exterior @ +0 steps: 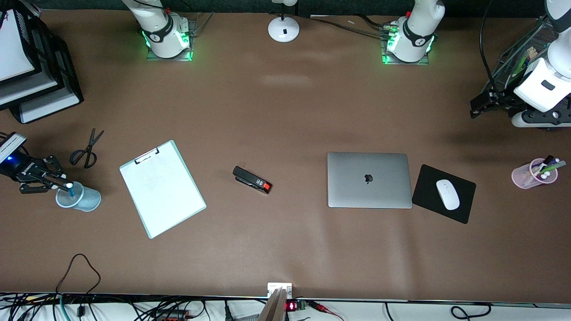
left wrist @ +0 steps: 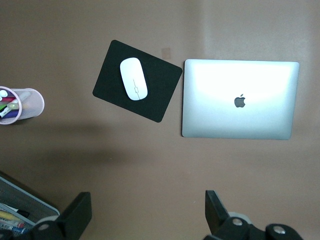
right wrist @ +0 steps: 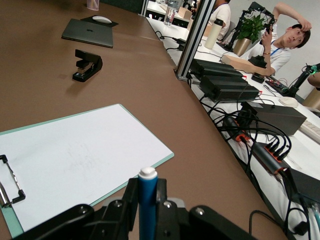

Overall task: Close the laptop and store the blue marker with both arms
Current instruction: 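Carry the blue marker over the light blue pen cup with the right gripper, then lower the marker into the pen cup and open the right gripper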

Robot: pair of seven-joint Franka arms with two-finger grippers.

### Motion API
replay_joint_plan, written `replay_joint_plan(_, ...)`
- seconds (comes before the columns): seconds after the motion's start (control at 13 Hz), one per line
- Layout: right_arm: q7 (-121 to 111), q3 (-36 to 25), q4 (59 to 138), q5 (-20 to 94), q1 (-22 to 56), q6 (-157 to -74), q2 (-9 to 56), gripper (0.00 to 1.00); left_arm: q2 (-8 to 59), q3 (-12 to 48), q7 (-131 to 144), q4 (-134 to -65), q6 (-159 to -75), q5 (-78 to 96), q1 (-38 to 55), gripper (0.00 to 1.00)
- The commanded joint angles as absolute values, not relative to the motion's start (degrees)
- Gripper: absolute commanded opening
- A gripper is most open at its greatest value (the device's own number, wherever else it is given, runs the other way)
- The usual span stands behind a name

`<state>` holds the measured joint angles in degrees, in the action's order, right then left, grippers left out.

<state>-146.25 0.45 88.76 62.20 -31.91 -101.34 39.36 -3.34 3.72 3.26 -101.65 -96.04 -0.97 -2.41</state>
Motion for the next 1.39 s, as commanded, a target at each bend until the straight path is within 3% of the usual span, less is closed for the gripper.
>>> replay_joint_plan(0.0,-145.03,1.05,87.63,63.46,-33.22,-100.28,39.64,1.00,-2.90,3.52,2.81,-100.20,-94.83,0.18,-2.20,1.00)
replay_joint_plan(0.54,-126.26,0.97,86.14,56.53,-29.20,-101.33,34.29,1.00,-2.90,3.52,2.81,-100.11,-94.83,0.09,-2.20,1.00)
replay_joint_plan(1.0,-88.49,1.14,83.07,37.30,-19.70,-105.65,26.55,1.00,-2.90,3.60,2.81,-100.11,-94.83,0.17,-2.20,1.00)
replay_joint_plan(1.31,-70.01,1.41,77.54,26.75,-14.25,-104.68,25.58,1.00,-2.81,3.52,2.81,-100.11,-94.92,0.09,-2.20,1.00)
